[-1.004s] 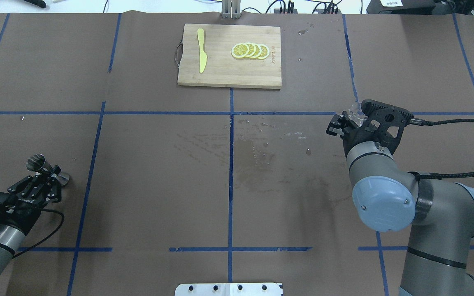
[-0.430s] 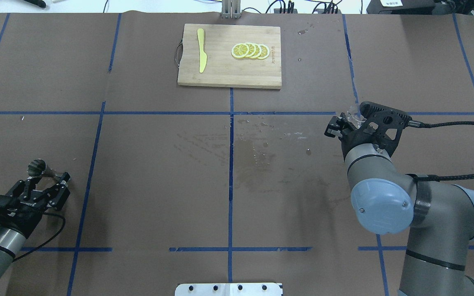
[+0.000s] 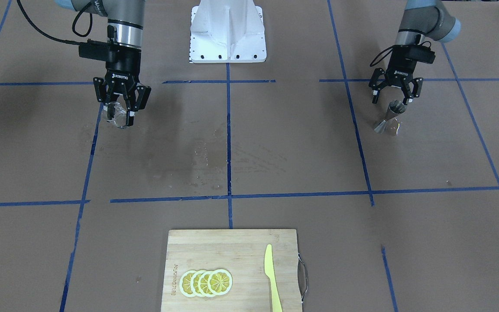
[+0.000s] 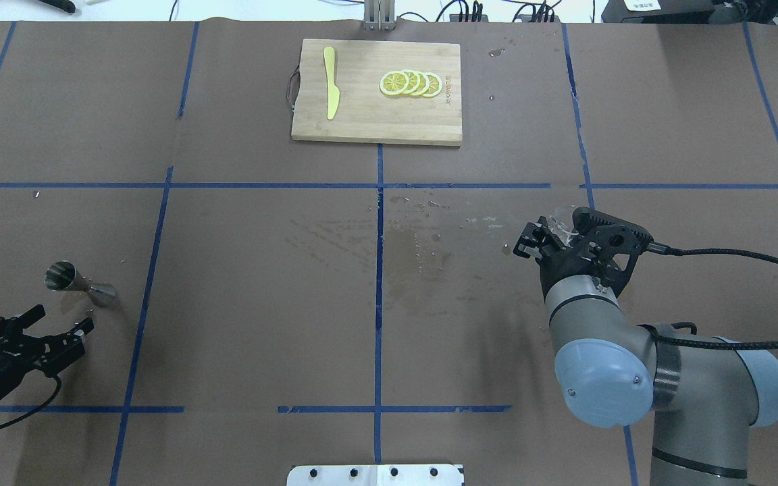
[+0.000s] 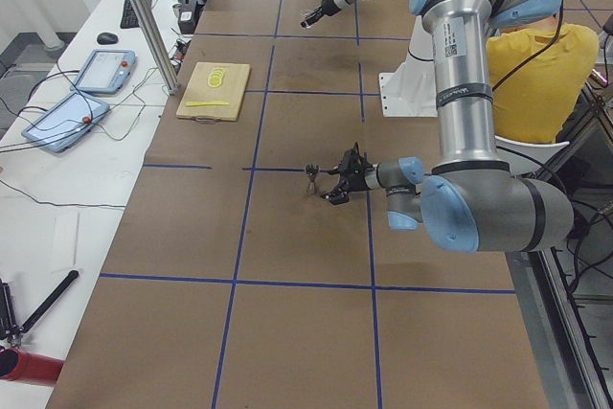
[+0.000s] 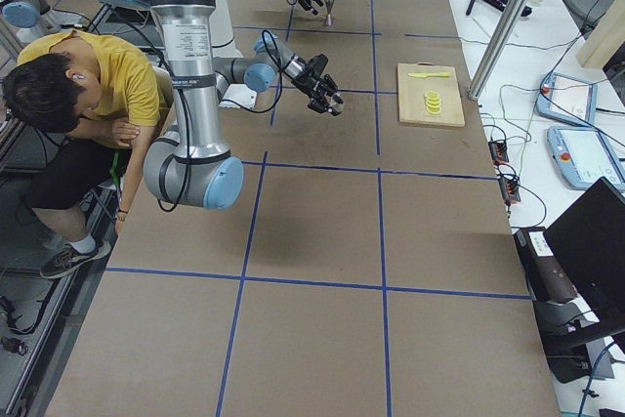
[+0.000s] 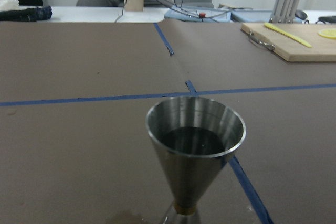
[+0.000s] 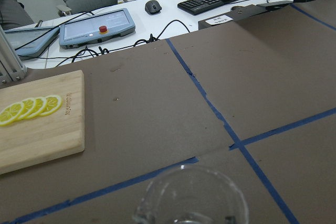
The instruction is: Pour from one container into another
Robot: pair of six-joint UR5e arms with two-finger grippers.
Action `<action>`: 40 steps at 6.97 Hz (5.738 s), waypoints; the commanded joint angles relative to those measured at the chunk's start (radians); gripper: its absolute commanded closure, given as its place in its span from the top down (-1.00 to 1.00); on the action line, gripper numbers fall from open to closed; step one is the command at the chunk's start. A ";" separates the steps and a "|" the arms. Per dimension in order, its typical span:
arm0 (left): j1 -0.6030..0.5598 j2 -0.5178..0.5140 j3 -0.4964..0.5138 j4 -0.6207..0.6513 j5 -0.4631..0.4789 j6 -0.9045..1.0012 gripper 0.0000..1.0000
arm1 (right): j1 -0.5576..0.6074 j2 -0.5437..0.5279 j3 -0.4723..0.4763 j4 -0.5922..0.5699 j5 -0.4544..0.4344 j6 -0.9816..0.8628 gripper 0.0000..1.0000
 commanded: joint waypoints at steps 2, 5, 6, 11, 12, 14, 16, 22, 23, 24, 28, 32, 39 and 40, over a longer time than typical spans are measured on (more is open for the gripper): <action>-0.093 0.136 -0.026 0.004 -0.392 0.006 1.00 | -0.104 -0.099 -0.011 0.000 -0.102 0.171 -0.93; -0.299 0.161 0.001 0.002 -0.647 0.267 1.00 | -0.123 -0.168 -0.059 0.012 -0.119 0.309 -0.94; -0.460 0.149 0.002 0.002 -0.785 0.409 1.00 | -0.121 -0.177 -0.069 0.046 -0.127 0.305 -0.92; -0.652 0.069 0.039 0.012 -0.912 0.603 1.00 | -0.156 -0.282 -0.131 0.051 -0.191 0.274 -0.79; -0.653 0.066 0.036 0.012 -0.916 0.603 1.00 | -0.173 -0.271 -0.148 0.052 -0.191 0.273 -0.75; -0.655 0.066 0.033 0.012 -0.916 0.603 1.00 | -0.181 -0.273 -0.181 0.121 -0.190 0.261 -0.63; -0.656 0.066 0.028 0.012 -0.916 0.603 1.00 | -0.181 -0.270 -0.189 0.158 -0.188 0.228 -0.43; -0.678 0.066 0.024 0.007 -0.917 0.603 1.00 | -0.244 -0.283 -0.068 0.160 -0.188 0.133 1.00; -0.681 0.064 0.024 0.007 -0.919 0.603 1.00 | -0.274 -0.312 -0.047 0.160 -0.179 0.118 1.00; -0.681 0.064 0.022 0.007 -0.919 0.603 1.00 | -0.303 -0.388 0.029 0.160 -0.155 0.065 1.00; -0.681 0.054 0.045 0.013 -0.932 0.606 1.00 | -0.179 -0.490 0.203 0.185 0.192 -0.379 1.00; -0.816 0.046 0.109 0.025 -0.993 0.780 1.00 | 0.378 -0.478 0.167 0.278 0.763 -1.054 1.00; -1.346 -0.323 0.089 0.884 -1.533 1.009 1.00 | 1.166 -0.328 -0.398 0.278 1.591 -1.767 1.00; -1.380 -0.354 0.000 1.135 -1.555 1.009 1.00 | 1.166 -0.329 -0.405 0.278 1.588 -1.767 1.00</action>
